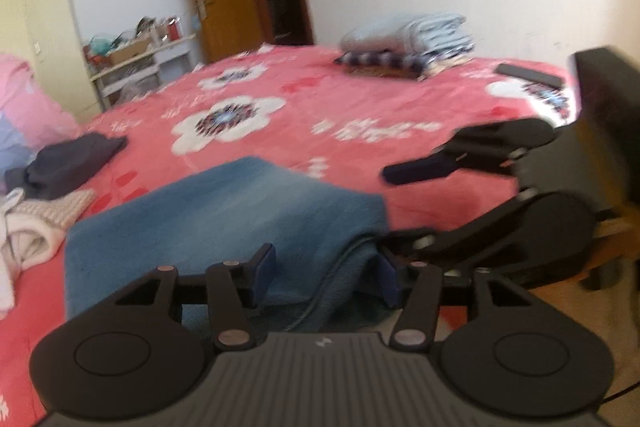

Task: Fold clothes

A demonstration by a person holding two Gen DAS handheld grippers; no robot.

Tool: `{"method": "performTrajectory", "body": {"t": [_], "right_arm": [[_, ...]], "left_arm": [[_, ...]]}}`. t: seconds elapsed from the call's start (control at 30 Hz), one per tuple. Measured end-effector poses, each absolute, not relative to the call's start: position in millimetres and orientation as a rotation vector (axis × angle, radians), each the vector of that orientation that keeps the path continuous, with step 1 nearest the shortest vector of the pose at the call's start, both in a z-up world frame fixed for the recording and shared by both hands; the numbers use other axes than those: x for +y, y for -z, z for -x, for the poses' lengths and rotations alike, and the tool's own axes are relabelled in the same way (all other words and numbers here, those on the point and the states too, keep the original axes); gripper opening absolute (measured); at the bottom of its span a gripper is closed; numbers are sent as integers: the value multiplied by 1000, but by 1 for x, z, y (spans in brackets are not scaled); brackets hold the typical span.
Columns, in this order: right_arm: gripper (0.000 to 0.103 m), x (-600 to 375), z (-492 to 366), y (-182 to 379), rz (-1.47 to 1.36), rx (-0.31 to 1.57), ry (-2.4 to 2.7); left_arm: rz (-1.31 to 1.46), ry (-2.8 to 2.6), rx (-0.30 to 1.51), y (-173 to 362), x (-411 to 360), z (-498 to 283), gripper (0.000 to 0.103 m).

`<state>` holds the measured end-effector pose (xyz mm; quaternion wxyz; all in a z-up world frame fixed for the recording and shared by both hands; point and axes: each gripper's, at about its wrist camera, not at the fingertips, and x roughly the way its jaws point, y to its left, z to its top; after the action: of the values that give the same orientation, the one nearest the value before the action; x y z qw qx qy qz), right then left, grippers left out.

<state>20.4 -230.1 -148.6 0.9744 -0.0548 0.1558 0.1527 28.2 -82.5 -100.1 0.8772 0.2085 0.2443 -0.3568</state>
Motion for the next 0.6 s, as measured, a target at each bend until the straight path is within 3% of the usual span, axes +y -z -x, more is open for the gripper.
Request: {"method": "performTrajectory", "body": {"t": [0.13,0.2,0.27,0.47,0.6], "right_arm": [[61,-241,-21,148,116,328,-326],[61,-243,-20,148,102,329,-322],[61,-248,-20,147,44,334,-344],[62,-255,-28,153,-214,385,-430],[63,-239,-39,163,-211,418,-414]], "left_arm": [[-522,727,457,105,-86,-27,52],[-546,729,431,100,-86,-23,32],[-532,738,430,94,-84,-25,22],[-483,759,446,87,-81,-32,14],[-436,775,453,84,-76,-36,11]]}}
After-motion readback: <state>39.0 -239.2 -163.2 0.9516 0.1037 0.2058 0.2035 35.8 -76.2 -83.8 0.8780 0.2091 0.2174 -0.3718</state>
